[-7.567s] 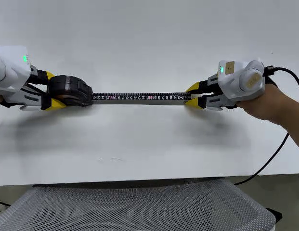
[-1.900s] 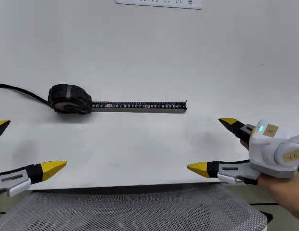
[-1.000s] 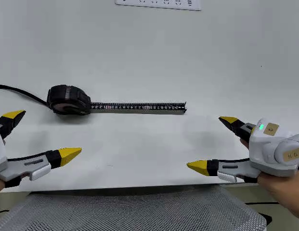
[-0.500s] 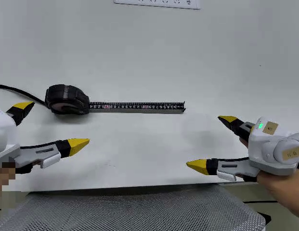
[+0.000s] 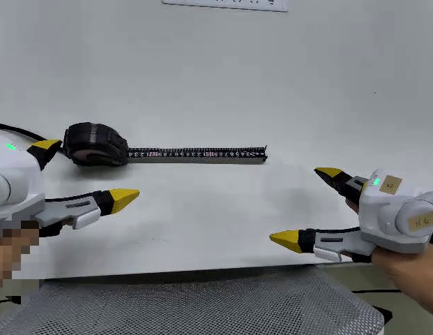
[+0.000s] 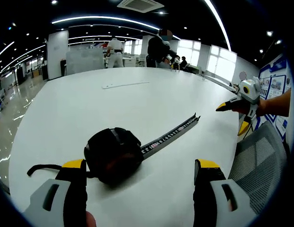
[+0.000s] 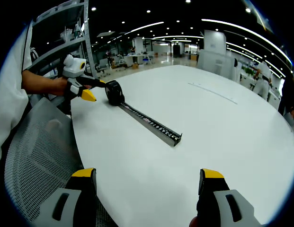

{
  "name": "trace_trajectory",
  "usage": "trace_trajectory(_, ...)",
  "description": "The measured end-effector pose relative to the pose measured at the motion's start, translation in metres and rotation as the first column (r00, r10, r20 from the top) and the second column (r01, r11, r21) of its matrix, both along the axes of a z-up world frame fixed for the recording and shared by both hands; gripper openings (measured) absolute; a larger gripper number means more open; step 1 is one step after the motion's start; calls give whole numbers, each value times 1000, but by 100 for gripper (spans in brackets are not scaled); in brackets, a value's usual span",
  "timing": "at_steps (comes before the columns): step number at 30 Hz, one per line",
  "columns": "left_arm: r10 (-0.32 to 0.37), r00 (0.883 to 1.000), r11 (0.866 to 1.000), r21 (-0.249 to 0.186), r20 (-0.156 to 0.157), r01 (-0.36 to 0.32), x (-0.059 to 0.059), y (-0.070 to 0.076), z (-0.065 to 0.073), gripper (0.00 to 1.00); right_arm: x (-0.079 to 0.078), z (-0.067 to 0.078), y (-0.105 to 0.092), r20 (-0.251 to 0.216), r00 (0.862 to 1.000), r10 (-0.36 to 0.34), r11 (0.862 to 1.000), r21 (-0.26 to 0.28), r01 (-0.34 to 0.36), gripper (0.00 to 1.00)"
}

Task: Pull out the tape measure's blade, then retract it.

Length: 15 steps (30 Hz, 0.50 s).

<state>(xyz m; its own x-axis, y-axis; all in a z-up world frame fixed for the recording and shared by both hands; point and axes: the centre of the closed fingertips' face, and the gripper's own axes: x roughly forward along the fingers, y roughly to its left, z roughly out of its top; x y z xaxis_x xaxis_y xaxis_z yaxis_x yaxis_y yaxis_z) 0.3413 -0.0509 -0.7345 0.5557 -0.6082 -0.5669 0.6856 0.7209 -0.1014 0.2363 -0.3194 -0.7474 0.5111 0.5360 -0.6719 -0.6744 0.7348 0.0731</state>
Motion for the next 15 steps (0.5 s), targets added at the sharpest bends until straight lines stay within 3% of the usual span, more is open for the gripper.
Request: trace_trajectory(15, 83, 997, 997, 9, 9, -83, 9, 2, -2, 88, 4, 2, 1, 8, 1000, -3, 1000, 9, 3, 85)
